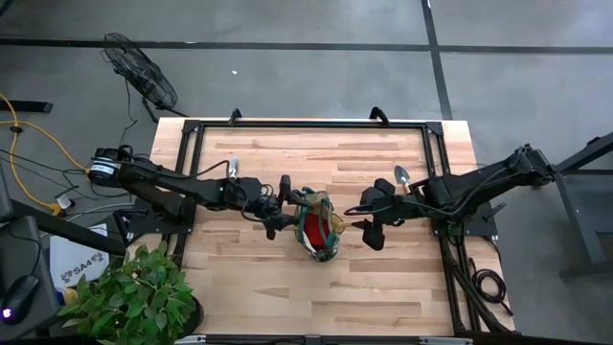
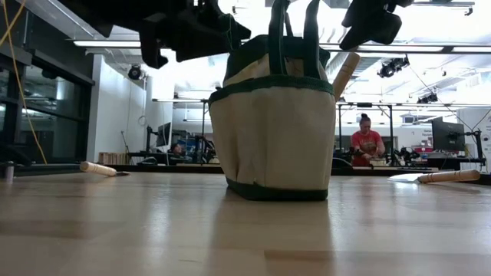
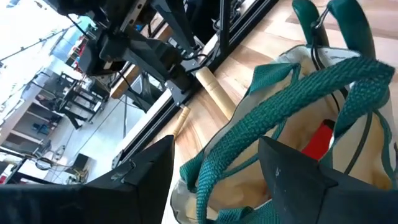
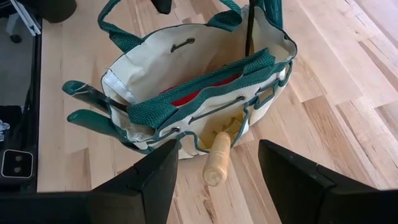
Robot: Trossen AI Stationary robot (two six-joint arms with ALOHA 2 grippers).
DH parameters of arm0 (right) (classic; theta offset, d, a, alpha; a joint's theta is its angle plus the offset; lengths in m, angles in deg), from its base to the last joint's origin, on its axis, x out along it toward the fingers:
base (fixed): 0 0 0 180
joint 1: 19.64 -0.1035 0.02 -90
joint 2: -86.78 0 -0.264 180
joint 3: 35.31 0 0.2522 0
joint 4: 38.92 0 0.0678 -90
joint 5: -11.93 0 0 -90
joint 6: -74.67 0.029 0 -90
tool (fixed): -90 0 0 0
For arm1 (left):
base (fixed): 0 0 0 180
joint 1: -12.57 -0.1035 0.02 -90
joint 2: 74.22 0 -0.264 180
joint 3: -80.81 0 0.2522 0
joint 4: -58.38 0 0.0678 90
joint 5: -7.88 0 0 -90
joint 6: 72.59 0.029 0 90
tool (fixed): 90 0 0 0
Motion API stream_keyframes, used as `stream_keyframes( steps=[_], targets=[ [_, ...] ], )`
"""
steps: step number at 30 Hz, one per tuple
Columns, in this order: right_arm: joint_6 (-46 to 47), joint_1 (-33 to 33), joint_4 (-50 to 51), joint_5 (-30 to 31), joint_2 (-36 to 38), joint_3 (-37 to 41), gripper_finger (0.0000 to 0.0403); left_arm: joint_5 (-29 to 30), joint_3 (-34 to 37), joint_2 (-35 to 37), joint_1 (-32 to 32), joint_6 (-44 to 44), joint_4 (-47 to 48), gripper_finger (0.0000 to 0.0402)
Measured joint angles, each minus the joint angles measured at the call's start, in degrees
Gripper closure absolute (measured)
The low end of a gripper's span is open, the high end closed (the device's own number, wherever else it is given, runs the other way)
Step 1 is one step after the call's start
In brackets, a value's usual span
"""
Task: Pick & Place Garden tools in Gardening bag
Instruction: Adjust the light brown gardening bag
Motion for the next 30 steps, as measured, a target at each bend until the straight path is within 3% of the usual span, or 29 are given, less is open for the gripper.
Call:
stream_keyframes(
  steps=[17, 30],
  targets=[
    [0.20, 0.00, 0.00, -0.02, 0.00, 0.00, 0.0188, 1.74, 0.00, 0.02, -0.09, -1.97, -0.45, 0.0176],
    [0.22, 0.00, 0.00, 0.00, 0.00, 0.00, 0.0188, -1.33, 0.00, 0.04, -0.11, -1.73, -0.79, 0.0188]
  ],
)
